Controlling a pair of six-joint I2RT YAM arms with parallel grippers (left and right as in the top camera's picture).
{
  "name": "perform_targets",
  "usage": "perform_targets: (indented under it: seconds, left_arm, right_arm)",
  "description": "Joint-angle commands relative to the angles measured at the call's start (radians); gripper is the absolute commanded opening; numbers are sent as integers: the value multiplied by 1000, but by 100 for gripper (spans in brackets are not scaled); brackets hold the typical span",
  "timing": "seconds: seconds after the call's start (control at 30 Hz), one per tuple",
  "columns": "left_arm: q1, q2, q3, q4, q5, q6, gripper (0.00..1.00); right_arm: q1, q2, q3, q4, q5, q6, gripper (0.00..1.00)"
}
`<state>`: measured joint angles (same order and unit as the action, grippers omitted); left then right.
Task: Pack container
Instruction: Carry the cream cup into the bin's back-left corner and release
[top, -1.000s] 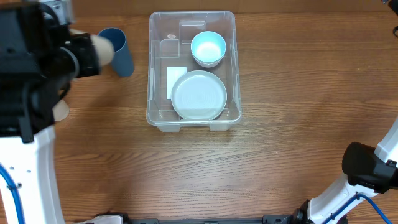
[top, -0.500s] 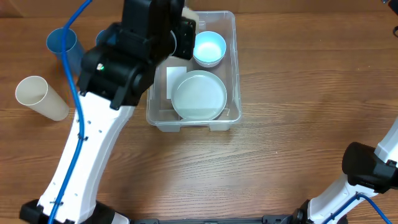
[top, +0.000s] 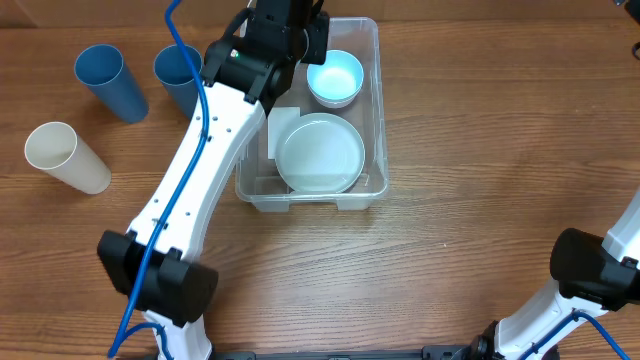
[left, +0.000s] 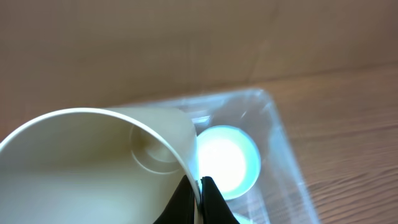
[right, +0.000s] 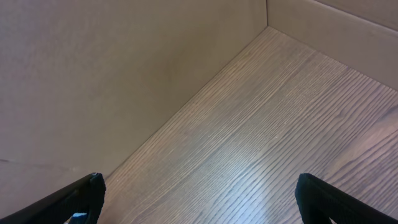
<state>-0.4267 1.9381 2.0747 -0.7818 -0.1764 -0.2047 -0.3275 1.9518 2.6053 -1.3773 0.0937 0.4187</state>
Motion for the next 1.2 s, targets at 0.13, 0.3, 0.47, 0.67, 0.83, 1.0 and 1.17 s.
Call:
perform_targets:
  seconds: [0.13, 0.3, 0.47, 0.67, 0.83, 1.0, 1.17]
  left_arm:
    - [82, 59, 10, -61, 64, -96, 4]
    - [119, 61, 10, -54, 100, -107, 4]
    - [134, 87, 10, -53, 100, -105, 4]
    - [134, 151, 10, -44, 99, -93, 4]
    - [134, 195, 10, -14, 85, -87, 4]
    - [134, 201, 10, 13, 19, -87, 4]
    - [134, 214, 10, 3, -18, -80, 4]
  right_arm:
    - [-2, -11, 5, 5, 10, 3, 100]
    - [-2, -11, 5, 5, 10, 3, 100]
    - [-2, -11, 5, 5, 10, 3, 100]
    - [-2, -11, 5, 5, 10, 3, 100]
    - [-2, -11, 5, 5, 10, 3, 100]
    - [-2, -11, 5, 5, 10, 3, 100]
    - [-2, -11, 5, 5, 10, 3, 100]
